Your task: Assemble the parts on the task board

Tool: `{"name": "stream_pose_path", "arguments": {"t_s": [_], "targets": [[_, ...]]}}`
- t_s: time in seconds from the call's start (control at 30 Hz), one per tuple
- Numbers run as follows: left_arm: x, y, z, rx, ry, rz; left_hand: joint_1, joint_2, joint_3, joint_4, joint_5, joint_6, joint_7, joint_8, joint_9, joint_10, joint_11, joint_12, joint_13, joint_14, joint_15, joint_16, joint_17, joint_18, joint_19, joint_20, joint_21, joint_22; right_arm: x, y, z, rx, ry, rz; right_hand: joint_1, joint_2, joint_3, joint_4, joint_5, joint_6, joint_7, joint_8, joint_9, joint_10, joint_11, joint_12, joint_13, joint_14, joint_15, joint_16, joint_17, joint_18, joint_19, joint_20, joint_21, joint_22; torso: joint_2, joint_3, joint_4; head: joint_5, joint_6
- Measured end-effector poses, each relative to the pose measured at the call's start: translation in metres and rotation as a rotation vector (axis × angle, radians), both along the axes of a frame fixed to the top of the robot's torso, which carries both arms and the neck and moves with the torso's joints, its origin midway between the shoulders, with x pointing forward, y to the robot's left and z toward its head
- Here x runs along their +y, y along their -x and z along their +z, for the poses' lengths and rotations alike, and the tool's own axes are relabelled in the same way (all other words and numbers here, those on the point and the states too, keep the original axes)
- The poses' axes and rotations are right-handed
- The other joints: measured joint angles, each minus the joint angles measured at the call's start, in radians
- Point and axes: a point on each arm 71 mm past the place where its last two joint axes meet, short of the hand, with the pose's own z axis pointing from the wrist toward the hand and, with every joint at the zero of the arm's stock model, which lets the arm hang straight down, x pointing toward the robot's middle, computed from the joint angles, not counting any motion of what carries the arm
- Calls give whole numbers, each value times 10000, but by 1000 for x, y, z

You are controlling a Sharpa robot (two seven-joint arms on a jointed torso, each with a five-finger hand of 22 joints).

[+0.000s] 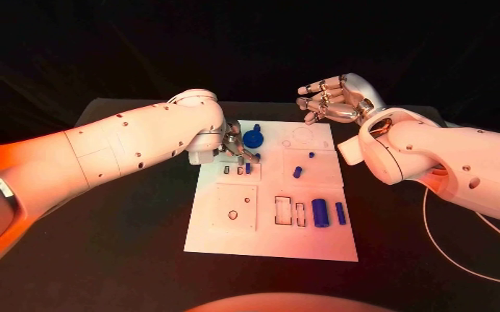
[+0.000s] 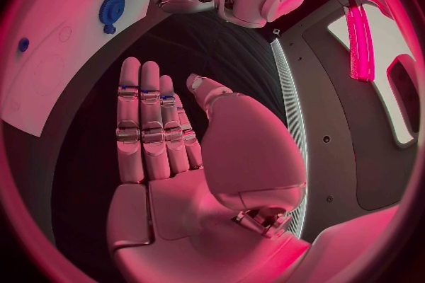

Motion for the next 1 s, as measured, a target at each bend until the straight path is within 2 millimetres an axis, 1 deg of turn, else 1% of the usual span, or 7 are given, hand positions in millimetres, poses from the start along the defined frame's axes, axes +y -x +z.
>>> {"name": "stream_pose_path", "arguments": {"t_s": [0.4, 0.47, 0.53, 0.63, 0.83, 1.0], "targets": [[-4, 0, -2, 131, -95, -129, 92, 11, 30, -30, 0, 0, 0, -1, 31, 0, 0, 0, 21, 0, 0, 0, -1, 1, 0, 0, 0, -1, 1, -1, -1, 50, 9, 28, 0, 0, -28, 28, 0, 2, -2, 0, 0, 0, 0, 0, -9, -1, 0, 0, 1, 0, -1, 0, 0, -11, 0, 6, -4, -3, -46], [-4, 0, -2, 135, -96, -133, 92, 10, 30, -30, 0, 0, 0, -1, 44, 0, 0, 0, 21, 0, 0, 0, -1, 1, 0, 0, 0, -1, 1, -1, -1, 52, 9, 32, 0, 0, -42, 14, 37, 2, -2, 0, 0, 0, 0, 0, -22, -1, 0, 0, -13, -1, 36, -36, 0, -25, 1, 8, -4, -3, -51], [-5, 0, -2, 138, -96, -135, 95, 13, 30, -30, 0, 0, 0, 31, 52, 0, 0, 0, 21, 0, 0, 0, -2, 1, 0, 0, 0, -1, 2, -1, -1, 53, 8, 36, 0, 0, -55, 1, 79, 2, -2, 0, 0, 3, -3, 0, -33, 2, -2, 0, -16, -1, 72, -1, -43, -46, 1, 9, -3, -3, -58], [-5, 0, -2, 147, -100, -142, 144, 62, 30, -30, 0, 0, 0, 35, 79, 0, 0, 0, 21, -1, 0, 0, -2, 1, 0, 0, 0, -1, 2, -1, -1, 55, 7, 39, 0, 0, -55, 1, 152, 2, -3, 0, 0, 39, -39, 0, -51, 36, -36, 0, -24, -1, 71, -1, -60, -60, 1, 13, 2, 3, -66], [-5, 0, -3, 195, -129, -188, 458, 123, 180, -179, 0, -35, 35, 35, 207, 0, 1, 0, 20, 0, 0, 0, -2, 1, 0, 0, 0, -1, 3, -1, -1, 46, 2, 37, 0, 0, -69, -13, 232, 2, -3, 0, 0, 74, -4, 0, -69, 71, 0, 0, -39, -1, 113, -42, -74, -82, 1, 13, 3, 13, -79], [-5, 0, -3, 252, -165, -247, 487, 142, 200, -199, 0, -35, 35, 34, 245, 0, 1, 0, 5, -1, 1, 0, -3, 1, 0, 1, 0, -2, 2, -2, -1, 35, -4, 27, 0, 0, -82, -25, 232, 3, -3, 0, 0, 74, -4, 0, -69, 71, 0, 0, -39, -2, 113, -42, -99, -82, 2, 13, 2, 16, -82]]}}
